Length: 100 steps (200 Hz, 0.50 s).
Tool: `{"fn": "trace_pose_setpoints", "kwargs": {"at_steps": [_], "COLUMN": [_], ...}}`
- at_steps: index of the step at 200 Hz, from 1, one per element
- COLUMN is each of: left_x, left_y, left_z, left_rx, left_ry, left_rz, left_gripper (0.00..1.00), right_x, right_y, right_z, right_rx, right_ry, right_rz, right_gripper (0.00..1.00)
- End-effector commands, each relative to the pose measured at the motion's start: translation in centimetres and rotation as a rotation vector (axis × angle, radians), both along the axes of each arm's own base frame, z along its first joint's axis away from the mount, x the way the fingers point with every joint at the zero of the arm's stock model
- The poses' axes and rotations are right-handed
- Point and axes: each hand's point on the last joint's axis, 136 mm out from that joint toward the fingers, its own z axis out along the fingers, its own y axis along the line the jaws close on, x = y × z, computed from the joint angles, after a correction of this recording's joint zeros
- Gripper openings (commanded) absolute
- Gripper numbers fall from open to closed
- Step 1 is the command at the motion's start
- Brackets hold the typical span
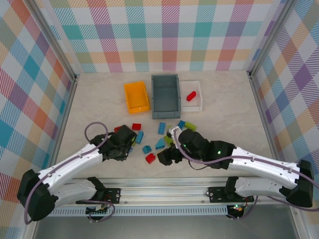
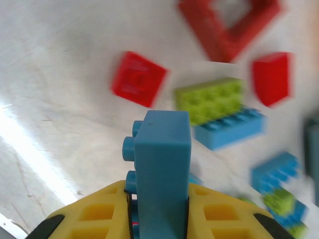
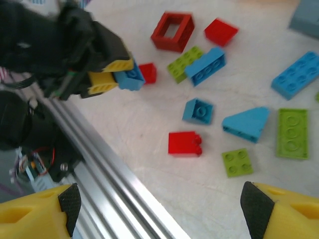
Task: Sort the legos into containers by color
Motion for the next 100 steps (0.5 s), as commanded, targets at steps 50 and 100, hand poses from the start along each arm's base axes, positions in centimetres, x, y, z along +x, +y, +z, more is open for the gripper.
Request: {"fn": "trace_pose_setpoints", "kwargs": {"at_steps": [50, 100], "left_x": [15.8, 26.6], "left_y": [-1.1, -1.0], "left_z": [5.7, 2.0], "left_rx": [0.203, 0.294], "left_ry": [-0.084, -0.027], "left_rz": [-0.481, -0.588], "left_gripper": [0.21, 0.22], "right_x": [8.5, 13.2], "right_y": [-1.0, 1.4], "right_z": [7.8, 7.9], "right_rx": [0.369, 0.370], "right_ry": [-0.073, -0.084], "right_rz": [-0.295, -0.356], "right_gripper": [0.86, 0.86]}}
